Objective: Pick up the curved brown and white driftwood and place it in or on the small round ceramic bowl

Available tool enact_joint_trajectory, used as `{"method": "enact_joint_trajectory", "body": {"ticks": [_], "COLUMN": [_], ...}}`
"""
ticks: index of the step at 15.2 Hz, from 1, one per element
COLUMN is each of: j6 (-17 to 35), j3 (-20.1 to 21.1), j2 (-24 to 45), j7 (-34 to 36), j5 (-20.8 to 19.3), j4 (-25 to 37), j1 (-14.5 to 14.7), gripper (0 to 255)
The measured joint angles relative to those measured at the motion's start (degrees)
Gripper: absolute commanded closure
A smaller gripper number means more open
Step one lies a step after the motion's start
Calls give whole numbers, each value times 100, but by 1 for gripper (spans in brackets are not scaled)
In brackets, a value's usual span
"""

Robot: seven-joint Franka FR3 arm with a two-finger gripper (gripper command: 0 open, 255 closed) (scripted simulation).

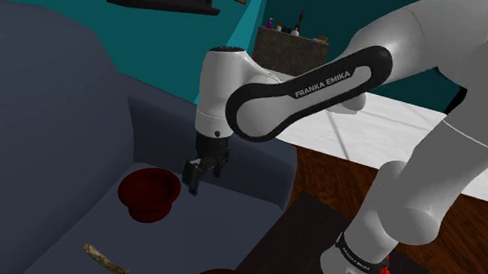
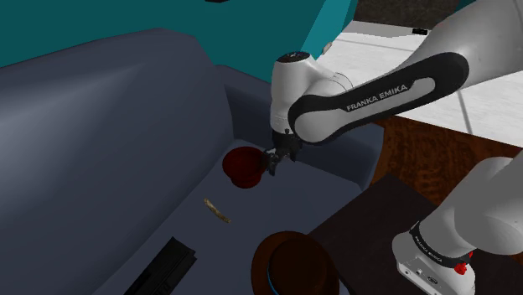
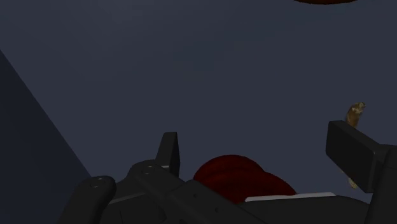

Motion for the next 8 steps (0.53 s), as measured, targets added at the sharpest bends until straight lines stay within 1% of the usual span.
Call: {"method": "enact_joint_trajectory", "body": {"ticks": [2,5,8], "j6": [174,446,724], "j3": [158,283,315], "j2": [433,1054,1719], "j7": [296,674,1065], "j5": [-226,-627,-1098], "j4": [261,584,913], "j1": [62,158,313], "gripper": [0,0,0]}}
